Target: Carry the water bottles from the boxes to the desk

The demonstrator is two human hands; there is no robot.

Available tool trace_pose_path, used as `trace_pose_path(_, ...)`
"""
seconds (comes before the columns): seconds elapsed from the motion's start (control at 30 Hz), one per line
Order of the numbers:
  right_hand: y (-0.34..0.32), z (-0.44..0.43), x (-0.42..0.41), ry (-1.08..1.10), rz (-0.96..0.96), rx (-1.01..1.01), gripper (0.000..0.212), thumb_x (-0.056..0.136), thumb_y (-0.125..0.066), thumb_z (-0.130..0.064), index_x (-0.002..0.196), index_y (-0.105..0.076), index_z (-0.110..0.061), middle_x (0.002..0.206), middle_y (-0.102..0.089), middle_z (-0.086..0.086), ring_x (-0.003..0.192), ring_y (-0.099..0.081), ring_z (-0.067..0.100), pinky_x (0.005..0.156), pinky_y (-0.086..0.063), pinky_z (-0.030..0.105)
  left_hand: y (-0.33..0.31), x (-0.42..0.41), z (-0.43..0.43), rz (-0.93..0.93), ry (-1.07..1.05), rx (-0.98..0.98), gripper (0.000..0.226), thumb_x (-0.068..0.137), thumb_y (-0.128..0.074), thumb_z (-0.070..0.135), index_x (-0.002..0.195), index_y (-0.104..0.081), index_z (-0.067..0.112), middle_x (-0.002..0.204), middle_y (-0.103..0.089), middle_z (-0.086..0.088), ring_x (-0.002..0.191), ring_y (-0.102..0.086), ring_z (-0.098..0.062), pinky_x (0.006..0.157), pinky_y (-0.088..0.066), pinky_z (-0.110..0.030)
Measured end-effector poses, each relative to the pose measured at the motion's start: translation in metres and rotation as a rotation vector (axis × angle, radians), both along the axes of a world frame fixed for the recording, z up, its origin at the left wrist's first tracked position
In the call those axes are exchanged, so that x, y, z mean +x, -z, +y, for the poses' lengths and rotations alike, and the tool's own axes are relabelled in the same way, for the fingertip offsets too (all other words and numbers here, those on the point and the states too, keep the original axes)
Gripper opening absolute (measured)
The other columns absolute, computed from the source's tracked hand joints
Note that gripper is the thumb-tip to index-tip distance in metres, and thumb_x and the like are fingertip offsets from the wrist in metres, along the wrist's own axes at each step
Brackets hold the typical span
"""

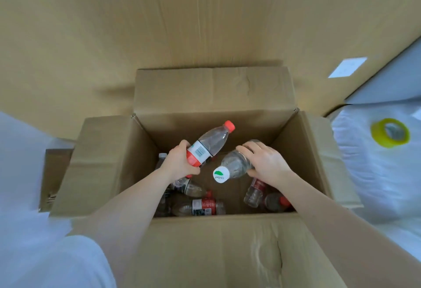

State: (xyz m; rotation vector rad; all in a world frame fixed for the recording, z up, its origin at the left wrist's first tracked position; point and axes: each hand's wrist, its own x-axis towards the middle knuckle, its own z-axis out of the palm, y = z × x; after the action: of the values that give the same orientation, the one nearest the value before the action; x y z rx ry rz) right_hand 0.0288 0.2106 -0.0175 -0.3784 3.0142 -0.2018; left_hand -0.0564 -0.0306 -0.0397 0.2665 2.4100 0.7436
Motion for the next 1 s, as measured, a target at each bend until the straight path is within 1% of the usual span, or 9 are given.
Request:
trace_pose_path(0.13,-0.037,-0.009,0.022,0.124,0.059,-0.054,0.072,0.062,-0.088,-0.014,0.128,-0.06,-0.009,0.119,-0.064,0.012,0.108,-0.063,0.033,0.078,-0.057,0.042,-0.031,0.01,0.0,0.021,-0.047,0.18,0.069,0.07,-0.084,0.016,0.123,-0.04,0.014,0.11,-0.054,0.002,0.099,-0.056,-0.015,0.077,-0.05,-0.023)
trace_pose_path(0.27,-0.081,-0.015,0.046,0.287,0.134,-0.156,0.068,0.074,-0.08,-0.02,0.136,-0.052,-0.016,0.131,-0.056,0.004,0.119,-0.054,0.025,0.086,-0.05,0.036,-0.07,0.02,0.009,0.012,-0.076,0.364,0.062,0.069,-0.082,0.01,0.116,-0.043,0.016,0.105,-0.058,0.002,0.096,-0.059,-0.014,0.076,-0.048,-0.024)
trace_pose_path(0.43,-0.142,-0.013,0.07,0.487,0.214,-0.397,0.067,0.07,-0.082,-0.03,0.128,-0.052,-0.019,0.116,-0.056,-0.005,0.108,-0.052,0.016,0.084,-0.04,0.028,-0.122,0.028,0.035,-0.11,-0.1,0.574,0.056,0.078,-0.073,0.001,0.122,-0.042,0.017,0.11,-0.058,-0.003,0.098,-0.058,-0.017,0.08,-0.046,-0.029)
trace_pose_path(0.57,-0.174,-0.005,0.095,0.619,0.292,-0.658,0.066,0.067,-0.086,-0.025,0.123,-0.052,-0.02,0.1,-0.056,-0.017,0.094,-0.058,0.008,0.085,-0.048,0.027,-0.157,0.042,0.058,-0.241,-0.078,0.753,0.042,0.085,-0.061,-0.005,0.117,-0.048,0.019,0.112,-0.063,-0.01,0.099,-0.062,-0.026,0.086,-0.05,-0.039)
trace_pose_path(0.63,-0.185,-0.001,0.11,0.667,0.351,-0.803,0.063,0.066,-0.087,-0.018,0.119,-0.052,-0.024,0.099,-0.061,-0.021,0.091,-0.062,0.001,0.083,-0.052,0.024,-0.173,0.054,0.071,-0.306,-0.068,0.843,0.03,0.089,-0.058,0.001,0.11,-0.054,0.023,0.102,-0.067,-0.007,0.09,-0.065,-0.023,0.077,-0.053,-0.036)
trace_pose_path(0.73,-0.201,0.008,0.138,0.755,0.454,-0.918,0.059,0.067,-0.086,-0.013,0.115,-0.053,-0.022,0.096,-0.064,-0.017,0.087,-0.061,-0.004,0.069,-0.046,0.008,-0.193,0.076,0.092,-0.374,-0.078,0.917,0.013,0.094,-0.058,0.022,0.106,-0.058,0.023,0.093,-0.07,-0.006,0.081,-0.068,-0.021,0.072,-0.054,-0.034)
trace_pose_path(0.8,-0.209,0.016,0.161,0.801,0.518,-0.969,0.054,0.068,-0.085,-0.011,0.111,-0.054,-0.021,0.095,-0.064,-0.017,0.087,-0.06,-0.003,0.063,-0.044,0.004,-0.201,0.091,0.108,-0.371,-0.053,0.914,0.024,0.093,-0.057,0.034,0.111,-0.06,0.018,0.095,-0.07,-0.007,0.082,-0.069,-0.022,0.077,-0.054,-0.036)
trace_pose_path(0.9,-0.217,0.034,0.201,0.869,0.591,-1.097,0.048,0.071,-0.083,-0.007,0.111,-0.058,-0.014,0.097,-0.068,-0.008,0.088,-0.064,0.002,0.064,-0.048,0.007,-0.21,0.124,0.134,-0.364,0.028,0.89,0.037,0.093,-0.055,0.041,0.115,-0.06,0.012,0.094,-0.07,-0.009,0.08,-0.069,-0.022,0.076,-0.055,-0.034)
trace_pose_path(1.0,-0.223,0.048,0.249,0.923,0.654,-1.244,0.037,0.077,-0.078,-0.007,0.11,-0.061,-0.009,0.096,-0.071,-0.001,0.084,-0.068,0.007,0.065,-0.051,0.013,-0.215,0.17,0.164,-0.414,0.064,0.895,0.03,0.096,-0.051,0.039,0.105,-0.062,0.013,0.086,-0.071,-0.007,0.072,-0.069,-0.019,0.069,-0.056,-0.031)
